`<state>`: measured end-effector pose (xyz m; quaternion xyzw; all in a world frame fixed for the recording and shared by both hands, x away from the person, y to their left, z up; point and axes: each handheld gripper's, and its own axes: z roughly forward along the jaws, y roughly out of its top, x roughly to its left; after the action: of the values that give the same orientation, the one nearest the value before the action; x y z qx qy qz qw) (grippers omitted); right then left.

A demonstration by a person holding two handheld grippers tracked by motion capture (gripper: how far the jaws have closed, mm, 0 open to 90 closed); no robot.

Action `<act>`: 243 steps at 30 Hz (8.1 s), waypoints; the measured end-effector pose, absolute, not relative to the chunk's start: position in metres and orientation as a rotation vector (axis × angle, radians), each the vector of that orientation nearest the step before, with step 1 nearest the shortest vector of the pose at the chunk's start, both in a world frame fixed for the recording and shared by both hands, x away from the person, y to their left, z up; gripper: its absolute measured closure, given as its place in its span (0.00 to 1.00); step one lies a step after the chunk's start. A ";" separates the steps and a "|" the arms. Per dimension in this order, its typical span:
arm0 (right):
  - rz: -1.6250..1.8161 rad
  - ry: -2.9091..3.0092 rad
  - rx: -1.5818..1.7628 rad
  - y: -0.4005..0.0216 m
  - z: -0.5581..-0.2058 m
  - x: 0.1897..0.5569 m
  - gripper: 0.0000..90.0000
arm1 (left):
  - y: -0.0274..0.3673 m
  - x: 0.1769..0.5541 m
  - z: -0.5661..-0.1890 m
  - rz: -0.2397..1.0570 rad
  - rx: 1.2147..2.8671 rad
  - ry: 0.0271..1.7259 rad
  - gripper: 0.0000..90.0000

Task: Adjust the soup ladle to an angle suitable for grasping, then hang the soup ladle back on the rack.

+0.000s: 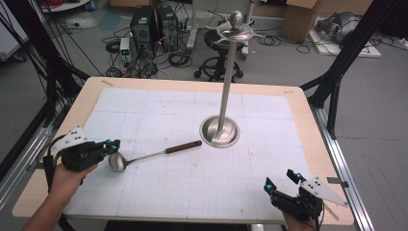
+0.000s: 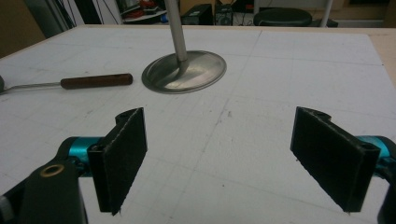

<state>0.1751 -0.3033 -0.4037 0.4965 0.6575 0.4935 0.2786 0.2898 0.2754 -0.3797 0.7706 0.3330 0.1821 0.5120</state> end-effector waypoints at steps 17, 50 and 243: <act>1.323 1.761 1.334 -0.306 -0.404 0.175 0.19 | 0.227 0.349 -0.392 0.366 2.300 0.655 0.99; 1.325 1.739 1.341 -0.308 -0.402 0.173 0.19 | 0.185 0.367 -0.409 0.219 2.718 0.554 0.99; 1.364 1.831 1.279 -0.299 -0.402 0.185 0.23 | 0.226 0.296 -0.376 0.242 2.053 0.951 0.39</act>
<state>0.1846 -0.2985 -0.4023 0.4719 0.6758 0.5033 0.2595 0.2960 0.2261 -0.3761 0.8190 0.3792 0.0965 0.4197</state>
